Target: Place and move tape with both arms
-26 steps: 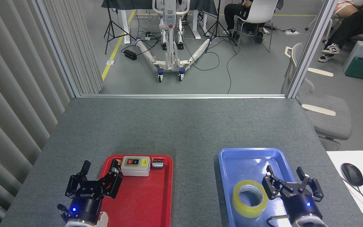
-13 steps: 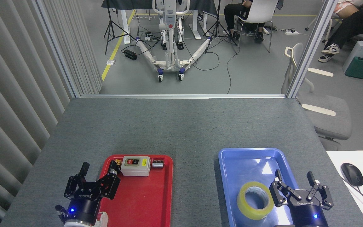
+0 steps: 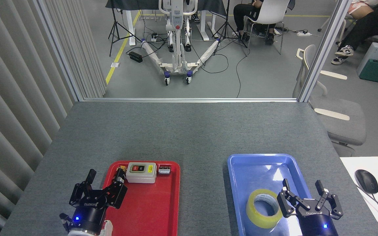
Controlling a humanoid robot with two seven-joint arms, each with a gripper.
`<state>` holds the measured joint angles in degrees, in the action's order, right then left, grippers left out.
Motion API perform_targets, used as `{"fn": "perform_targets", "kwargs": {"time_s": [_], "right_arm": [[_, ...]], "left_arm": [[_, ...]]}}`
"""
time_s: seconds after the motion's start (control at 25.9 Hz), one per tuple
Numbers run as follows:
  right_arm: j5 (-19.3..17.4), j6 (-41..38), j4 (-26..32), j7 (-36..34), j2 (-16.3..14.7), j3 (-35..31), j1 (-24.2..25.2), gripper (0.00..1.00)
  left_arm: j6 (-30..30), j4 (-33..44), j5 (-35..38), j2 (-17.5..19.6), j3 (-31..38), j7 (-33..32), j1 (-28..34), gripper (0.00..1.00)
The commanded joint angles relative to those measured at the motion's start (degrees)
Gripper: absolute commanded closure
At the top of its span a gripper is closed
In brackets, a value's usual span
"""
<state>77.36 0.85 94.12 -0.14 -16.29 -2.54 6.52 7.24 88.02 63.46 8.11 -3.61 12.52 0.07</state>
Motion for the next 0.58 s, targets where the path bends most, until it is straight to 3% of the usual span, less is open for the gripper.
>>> {"fn": "perform_targets", "kwargs": {"time_s": [0.0, 0.54], "right_arm": [[0.0, 0.0, 0.0, -0.1, 0.1, 1.2, -0.1, 0.0], [0.0, -0.1, 0.0, -0.2, -0.3, 1.3, -0.1, 0.0]], "left_arm": [[-0.4, -0.3, 0.1, 0.1, 0.0, 0.0, 0.4, 0.0], [-0.1, -2.1, -0.2, 0.1, 0.1, 0.0, 0.3, 0.0]]}}
